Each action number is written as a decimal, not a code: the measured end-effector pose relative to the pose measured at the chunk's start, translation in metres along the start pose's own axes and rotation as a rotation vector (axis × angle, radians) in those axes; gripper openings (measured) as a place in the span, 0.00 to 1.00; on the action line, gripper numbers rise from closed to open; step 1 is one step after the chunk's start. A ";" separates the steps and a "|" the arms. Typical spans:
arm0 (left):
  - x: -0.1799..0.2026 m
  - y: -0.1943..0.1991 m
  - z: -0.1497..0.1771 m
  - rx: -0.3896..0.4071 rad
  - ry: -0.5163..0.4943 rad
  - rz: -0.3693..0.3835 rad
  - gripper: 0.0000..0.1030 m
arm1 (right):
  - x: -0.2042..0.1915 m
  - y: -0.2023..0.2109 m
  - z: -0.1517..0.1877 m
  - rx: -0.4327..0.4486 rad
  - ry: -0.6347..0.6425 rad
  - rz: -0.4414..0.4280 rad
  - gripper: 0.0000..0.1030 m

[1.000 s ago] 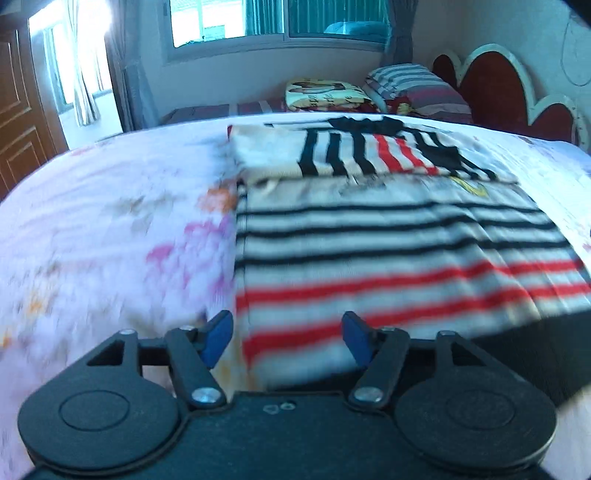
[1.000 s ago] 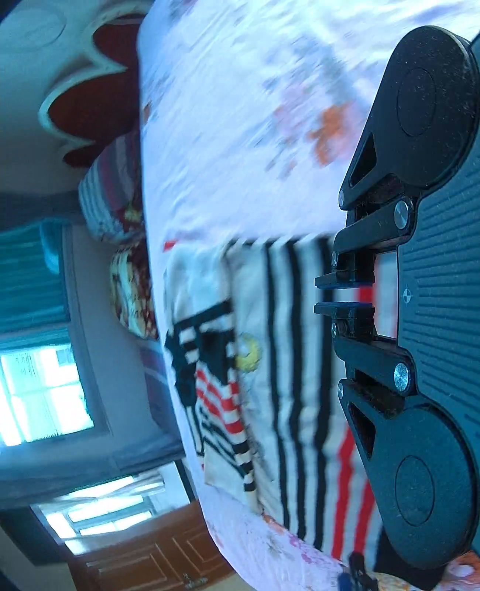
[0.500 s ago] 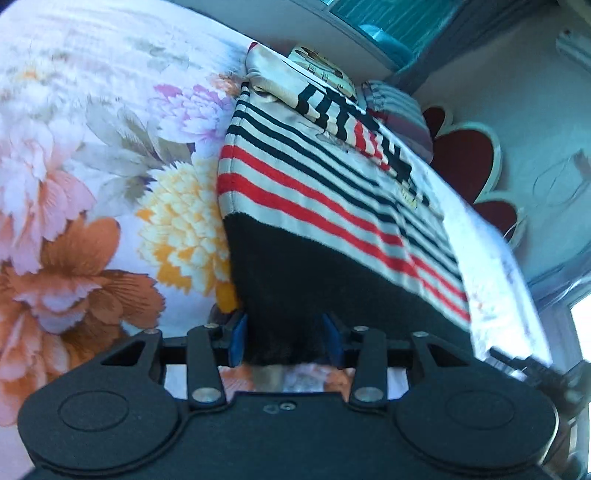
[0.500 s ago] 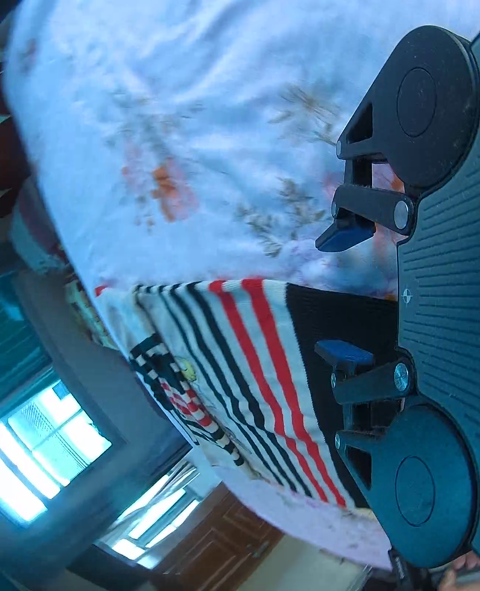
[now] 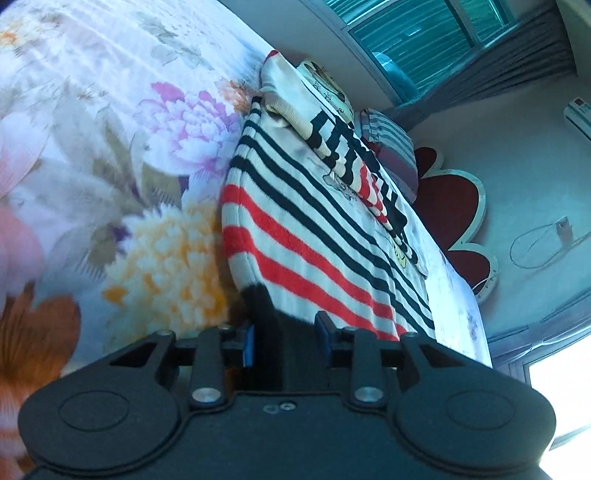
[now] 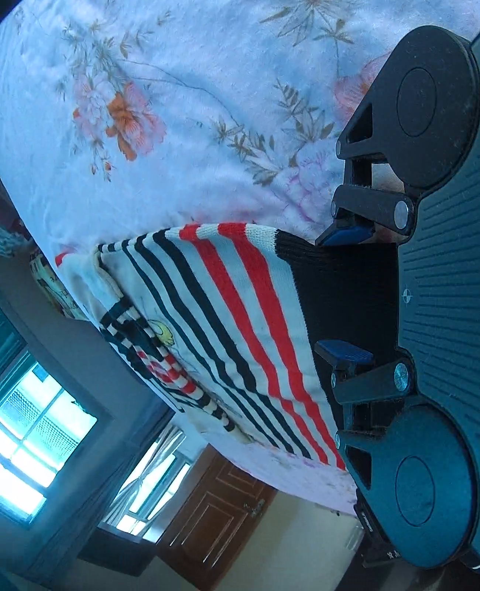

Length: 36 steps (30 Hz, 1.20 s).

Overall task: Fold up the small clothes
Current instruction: 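Grasp the black hem with both tools, then lift the held hem and fold it over toward the collar with both tools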

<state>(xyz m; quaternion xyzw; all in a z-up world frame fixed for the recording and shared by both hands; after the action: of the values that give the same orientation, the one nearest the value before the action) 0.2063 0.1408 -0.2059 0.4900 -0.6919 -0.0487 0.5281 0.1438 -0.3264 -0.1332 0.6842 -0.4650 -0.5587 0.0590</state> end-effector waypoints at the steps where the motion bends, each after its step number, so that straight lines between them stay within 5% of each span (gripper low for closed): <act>1: -0.001 -0.003 -0.004 0.000 0.008 0.002 0.30 | -0.001 -0.002 -0.005 0.011 0.017 0.018 0.51; 6: 0.001 -0.013 -0.017 0.019 0.013 -0.004 0.32 | 0.005 -0.018 -0.036 0.040 -0.050 0.040 0.46; 11: 0.000 -0.006 0.004 -0.005 0.035 0.057 0.28 | 0.002 -0.016 -0.018 -0.009 -0.027 -0.001 0.46; 12: 0.000 -0.002 0.012 -0.006 0.024 0.058 0.20 | 0.002 -0.012 -0.010 -0.018 -0.025 -0.013 0.45; 14: -0.002 0.006 0.025 -0.011 -0.012 0.022 0.09 | -0.001 -0.004 0.009 -0.030 0.011 -0.009 0.21; 16: -0.010 0.013 0.032 0.006 0.024 0.051 0.09 | 0.000 0.000 0.025 -0.033 0.042 0.011 0.11; 22: -0.010 0.009 0.022 -0.019 0.031 0.062 0.14 | 0.004 -0.003 0.016 -0.018 -0.021 0.009 0.11; 24: -0.006 0.008 0.021 -0.017 0.002 0.022 0.07 | -0.001 -0.007 0.013 -0.028 0.009 0.031 0.08; 29: 0.003 0.048 0.012 0.138 -0.010 0.038 0.07 | -0.021 0.028 0.005 0.059 0.086 0.006 0.05; 33: -0.017 0.019 0.017 0.036 -0.001 -0.075 0.06 | 0.004 -0.003 0.011 -0.024 0.008 0.101 0.04; 36: -0.015 0.024 0.012 0.069 0.054 -0.039 0.06 | -0.003 0.005 0.003 0.038 -0.070 0.040 0.04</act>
<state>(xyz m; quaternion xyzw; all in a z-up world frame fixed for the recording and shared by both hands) 0.1813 0.1589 -0.2067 0.5224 -0.6691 -0.0219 0.5281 0.1384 -0.3260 -0.1291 0.6558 -0.4910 -0.5721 0.0409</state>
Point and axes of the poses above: each gripper's, at about its wrist camera, not at the fingertips, and y roughly against the way its jaws point, x to its right, z to its underside, the point moved 5 cm from there along -y, roughly the way its jaws point, and after that the axes turned 5 degrees about -y, right-handed, at the moved point
